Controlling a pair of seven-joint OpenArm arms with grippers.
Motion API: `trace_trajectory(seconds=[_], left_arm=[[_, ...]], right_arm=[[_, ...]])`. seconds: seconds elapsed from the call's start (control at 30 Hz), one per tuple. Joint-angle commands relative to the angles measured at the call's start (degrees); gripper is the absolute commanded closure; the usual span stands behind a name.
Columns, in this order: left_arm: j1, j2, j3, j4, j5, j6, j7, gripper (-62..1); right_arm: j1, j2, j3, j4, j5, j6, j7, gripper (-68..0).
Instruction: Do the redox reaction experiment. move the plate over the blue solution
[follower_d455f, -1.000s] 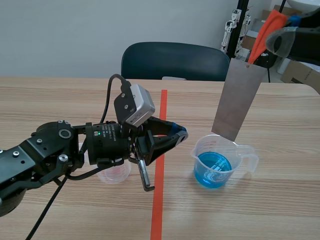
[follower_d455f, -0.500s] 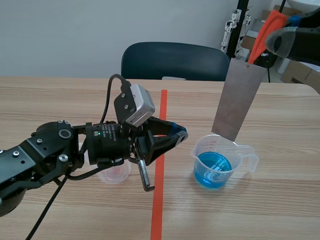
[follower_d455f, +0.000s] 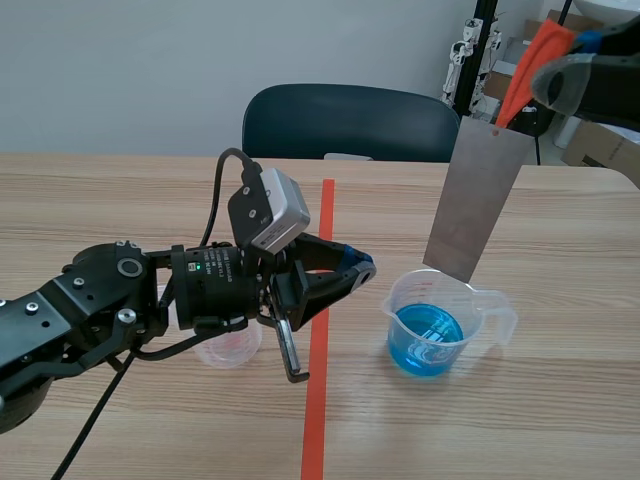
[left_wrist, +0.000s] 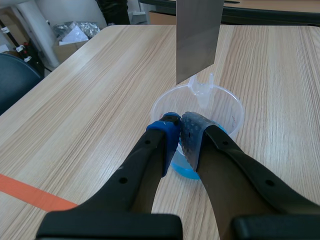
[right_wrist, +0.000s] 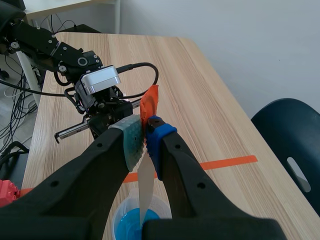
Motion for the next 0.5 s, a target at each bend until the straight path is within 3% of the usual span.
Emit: trace_trajectory(seconds=[0.0,0.47], left_arm=[[-0.92,0.44,0.00,0.90,-0.81,-0.11,-0.83,-5.1],[-0.94,0.44,0.00,0.92,-0.81,-0.11,-1.25,-5.1]], right_arm=[[0.39,0.96,0.11,0.31,0.90,0.07,1.27,-0.2],[0.39,0.96,0.11,0.31,0.90,0.07,1.27,-0.2]])
